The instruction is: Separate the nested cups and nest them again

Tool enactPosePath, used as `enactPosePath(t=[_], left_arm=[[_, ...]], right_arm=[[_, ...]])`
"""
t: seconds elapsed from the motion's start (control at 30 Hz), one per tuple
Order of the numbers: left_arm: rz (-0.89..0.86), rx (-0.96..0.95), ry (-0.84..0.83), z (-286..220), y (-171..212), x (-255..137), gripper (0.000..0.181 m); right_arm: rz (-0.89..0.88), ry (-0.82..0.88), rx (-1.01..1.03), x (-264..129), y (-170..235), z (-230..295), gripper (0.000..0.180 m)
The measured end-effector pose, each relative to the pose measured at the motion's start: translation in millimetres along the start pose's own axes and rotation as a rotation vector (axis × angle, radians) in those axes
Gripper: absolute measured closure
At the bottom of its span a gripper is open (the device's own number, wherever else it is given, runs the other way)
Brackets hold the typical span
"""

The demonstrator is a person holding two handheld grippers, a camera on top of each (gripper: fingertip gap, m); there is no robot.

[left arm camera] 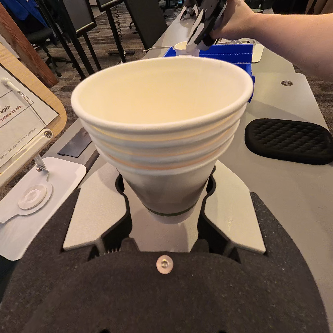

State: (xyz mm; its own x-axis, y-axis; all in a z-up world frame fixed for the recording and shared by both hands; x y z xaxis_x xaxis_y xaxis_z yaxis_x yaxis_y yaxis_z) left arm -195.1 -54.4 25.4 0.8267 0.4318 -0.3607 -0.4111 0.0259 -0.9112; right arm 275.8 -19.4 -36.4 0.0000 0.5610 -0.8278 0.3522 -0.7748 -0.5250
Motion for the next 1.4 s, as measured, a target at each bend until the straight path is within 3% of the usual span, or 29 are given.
enactPosePath(t=[0.33, 0.53, 0.73, 0.97, 1.4], left_arm=[[0.016, 0.013, 0.002, -2, 3, 2, 0.090], [0.005, 0.013, -0.001, -1, 0, -1, 0.090], [-0.004, 0.015, -0.010, 0, -3, -4, 0.090], [-0.010, 0.017, -0.009, -1, -6, -5, 0.090], [-0.025, 0.015, -0.015, 2, -10, -10, 0.090]], right_arm=[[0.023, 0.010, -0.005, 7, 5, -1, 0.177], [0.008, 0.027, -0.056, -18, -1, 6, 0.164], [0.073, -0.072, -0.044, -31, 13, 39, 0.164], [0.050, -0.208, -0.007, -7, 20, 81, 0.167], [-0.019, -0.250, 0.068, 27, 16, 90, 0.167]])
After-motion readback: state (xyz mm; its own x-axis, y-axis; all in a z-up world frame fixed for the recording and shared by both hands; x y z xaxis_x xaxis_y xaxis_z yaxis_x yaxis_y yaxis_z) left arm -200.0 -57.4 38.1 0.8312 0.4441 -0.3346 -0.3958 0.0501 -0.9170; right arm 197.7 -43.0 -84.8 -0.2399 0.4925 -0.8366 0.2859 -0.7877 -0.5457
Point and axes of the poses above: each gripper's, where its closed fingertips meet, x out along the fingers, y out of its underside, z = x × y across the jaws, the point moved 1 cm from there along -x, back along the fingers, and after that the axes turned 12 degrees about -y, right-handed, at the moved point
